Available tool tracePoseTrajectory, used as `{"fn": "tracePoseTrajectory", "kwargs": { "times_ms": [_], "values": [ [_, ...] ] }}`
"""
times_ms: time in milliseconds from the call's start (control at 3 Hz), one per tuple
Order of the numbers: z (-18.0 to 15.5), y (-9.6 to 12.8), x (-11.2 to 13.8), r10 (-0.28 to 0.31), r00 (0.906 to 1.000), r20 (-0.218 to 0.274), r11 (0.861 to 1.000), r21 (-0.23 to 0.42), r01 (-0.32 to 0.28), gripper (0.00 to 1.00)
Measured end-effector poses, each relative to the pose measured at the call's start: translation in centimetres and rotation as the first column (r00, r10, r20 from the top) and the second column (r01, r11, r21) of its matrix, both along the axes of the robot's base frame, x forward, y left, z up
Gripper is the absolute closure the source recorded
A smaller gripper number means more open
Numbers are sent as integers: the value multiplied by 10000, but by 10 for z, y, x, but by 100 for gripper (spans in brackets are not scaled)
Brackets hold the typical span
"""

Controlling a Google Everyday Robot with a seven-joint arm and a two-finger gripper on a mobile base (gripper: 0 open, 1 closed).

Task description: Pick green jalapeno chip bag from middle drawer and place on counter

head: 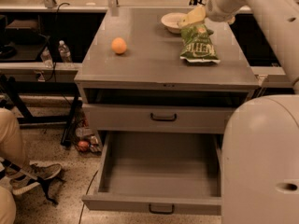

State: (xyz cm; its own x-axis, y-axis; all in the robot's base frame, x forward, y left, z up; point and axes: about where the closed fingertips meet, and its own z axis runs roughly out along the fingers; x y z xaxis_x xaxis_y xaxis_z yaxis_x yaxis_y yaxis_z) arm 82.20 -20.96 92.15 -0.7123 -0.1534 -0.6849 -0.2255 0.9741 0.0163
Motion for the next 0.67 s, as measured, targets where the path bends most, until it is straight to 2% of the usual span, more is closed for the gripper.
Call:
{"fn": "tracePoseTrajectory", "kwargs": {
  "times_ms": [333,667],
  "values": [
    [34,-36,6,-824,9938,746,9966,124,817,0],
    [70,-108,-4,-2334,9603,1529,9716,754,2241,0]
  ]
}}
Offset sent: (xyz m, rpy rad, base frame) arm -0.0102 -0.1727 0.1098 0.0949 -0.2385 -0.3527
